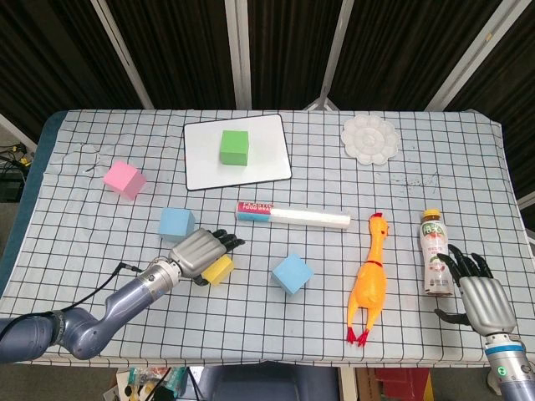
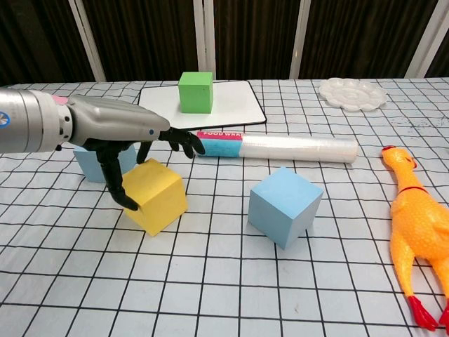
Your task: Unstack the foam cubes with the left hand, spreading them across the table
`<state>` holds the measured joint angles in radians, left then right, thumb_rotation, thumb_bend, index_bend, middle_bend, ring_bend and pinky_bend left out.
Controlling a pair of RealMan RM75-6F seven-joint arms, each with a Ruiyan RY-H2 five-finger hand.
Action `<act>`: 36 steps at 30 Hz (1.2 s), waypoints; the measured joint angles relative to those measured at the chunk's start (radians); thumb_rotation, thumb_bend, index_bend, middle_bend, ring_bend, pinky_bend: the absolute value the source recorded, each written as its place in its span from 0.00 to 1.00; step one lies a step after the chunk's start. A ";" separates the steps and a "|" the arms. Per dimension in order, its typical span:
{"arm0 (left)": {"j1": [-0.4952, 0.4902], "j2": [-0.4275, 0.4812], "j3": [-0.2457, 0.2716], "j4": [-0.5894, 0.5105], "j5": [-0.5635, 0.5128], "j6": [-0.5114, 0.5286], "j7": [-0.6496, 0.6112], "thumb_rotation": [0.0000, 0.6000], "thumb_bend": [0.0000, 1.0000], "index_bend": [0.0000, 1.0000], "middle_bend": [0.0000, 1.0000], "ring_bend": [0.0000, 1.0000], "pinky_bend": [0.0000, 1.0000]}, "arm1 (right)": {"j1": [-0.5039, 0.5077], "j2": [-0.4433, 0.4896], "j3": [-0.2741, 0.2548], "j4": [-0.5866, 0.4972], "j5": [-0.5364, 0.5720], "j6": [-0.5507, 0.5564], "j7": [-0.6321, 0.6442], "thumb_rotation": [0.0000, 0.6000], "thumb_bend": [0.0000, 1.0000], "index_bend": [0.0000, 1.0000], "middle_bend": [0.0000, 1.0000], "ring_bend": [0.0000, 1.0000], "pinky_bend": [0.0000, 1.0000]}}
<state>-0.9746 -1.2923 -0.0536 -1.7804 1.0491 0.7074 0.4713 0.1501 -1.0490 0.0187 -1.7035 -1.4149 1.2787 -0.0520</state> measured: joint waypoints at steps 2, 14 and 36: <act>-0.009 0.011 0.003 -0.009 -0.008 -0.030 -0.022 1.00 0.00 0.06 0.01 0.00 0.20 | 0.000 0.001 0.000 -0.001 -0.001 0.000 0.001 1.00 0.02 0.16 0.04 0.15 0.07; 0.041 0.134 -0.018 -0.165 0.129 0.105 -0.074 1.00 0.00 0.06 0.01 0.00 0.13 | 0.000 -0.002 0.000 0.004 -0.005 0.003 0.004 1.00 0.02 0.16 0.04 0.15 0.07; 0.677 0.264 0.200 0.113 0.572 0.865 -0.250 1.00 0.00 0.08 0.01 0.00 0.13 | -0.025 -0.038 0.005 0.027 -0.056 0.096 -0.045 1.00 0.02 0.16 0.04 0.15 0.07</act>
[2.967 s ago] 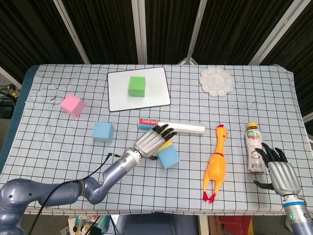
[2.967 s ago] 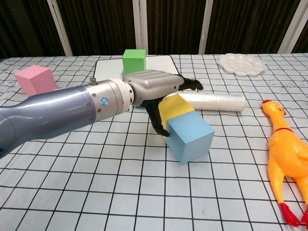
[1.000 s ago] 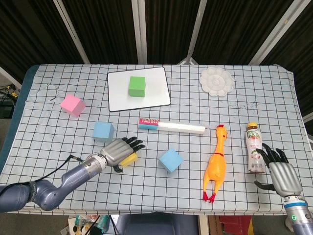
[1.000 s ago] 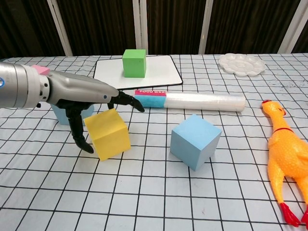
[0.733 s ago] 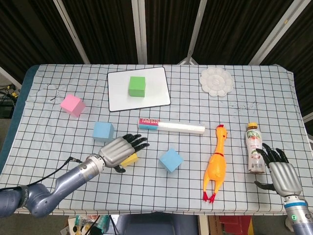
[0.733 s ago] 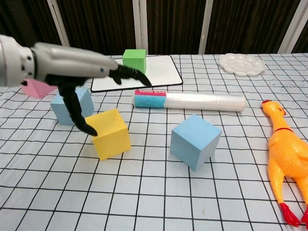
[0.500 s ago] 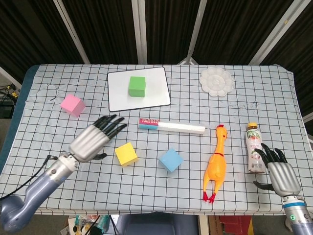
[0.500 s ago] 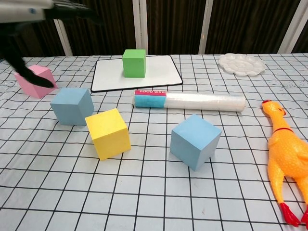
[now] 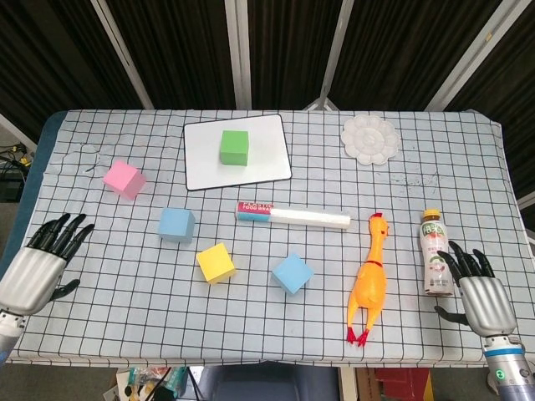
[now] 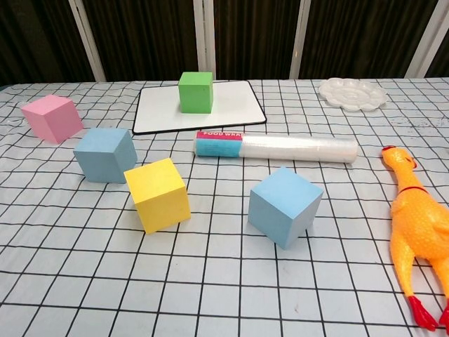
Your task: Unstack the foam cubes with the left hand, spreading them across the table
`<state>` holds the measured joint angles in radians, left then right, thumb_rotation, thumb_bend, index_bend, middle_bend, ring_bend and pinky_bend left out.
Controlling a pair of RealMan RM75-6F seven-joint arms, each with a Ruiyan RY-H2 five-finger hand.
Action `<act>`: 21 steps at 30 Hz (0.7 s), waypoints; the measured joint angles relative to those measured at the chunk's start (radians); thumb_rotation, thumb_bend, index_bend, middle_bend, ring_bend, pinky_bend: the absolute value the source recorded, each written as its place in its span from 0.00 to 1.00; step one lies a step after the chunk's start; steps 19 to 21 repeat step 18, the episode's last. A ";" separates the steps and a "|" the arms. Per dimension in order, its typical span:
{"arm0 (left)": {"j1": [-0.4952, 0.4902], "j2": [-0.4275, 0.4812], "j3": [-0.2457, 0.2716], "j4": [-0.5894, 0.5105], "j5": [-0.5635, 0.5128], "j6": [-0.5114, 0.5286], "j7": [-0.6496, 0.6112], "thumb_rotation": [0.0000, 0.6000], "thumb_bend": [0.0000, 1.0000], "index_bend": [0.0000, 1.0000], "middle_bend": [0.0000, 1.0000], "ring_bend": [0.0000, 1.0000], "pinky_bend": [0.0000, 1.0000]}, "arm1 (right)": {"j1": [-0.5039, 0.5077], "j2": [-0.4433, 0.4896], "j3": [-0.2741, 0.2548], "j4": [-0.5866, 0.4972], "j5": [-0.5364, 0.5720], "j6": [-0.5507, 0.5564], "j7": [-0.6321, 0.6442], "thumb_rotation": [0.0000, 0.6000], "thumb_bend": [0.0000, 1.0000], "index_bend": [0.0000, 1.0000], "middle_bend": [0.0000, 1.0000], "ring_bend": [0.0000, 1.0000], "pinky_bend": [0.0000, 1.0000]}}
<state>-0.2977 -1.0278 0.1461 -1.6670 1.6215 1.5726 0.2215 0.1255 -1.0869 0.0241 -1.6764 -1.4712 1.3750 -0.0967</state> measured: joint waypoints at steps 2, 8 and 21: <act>0.043 -0.024 0.006 0.037 0.017 0.050 -0.032 1.00 0.00 0.08 0.01 0.00 0.13 | -0.004 -0.005 0.002 0.006 -0.007 0.015 -0.001 1.00 0.02 0.16 0.04 0.15 0.07; 0.146 -0.113 0.018 0.125 0.056 0.142 -0.067 1.00 0.00 0.08 0.01 0.00 0.13 | -0.013 -0.023 0.012 0.027 -0.023 0.055 -0.004 1.00 0.02 0.16 0.04 0.15 0.07; 0.179 -0.138 -0.023 0.128 0.044 0.142 -0.031 1.00 0.00 0.08 0.01 0.00 0.13 | -0.032 -0.063 0.029 0.075 -0.068 0.139 0.003 1.00 0.02 0.16 0.04 0.15 0.07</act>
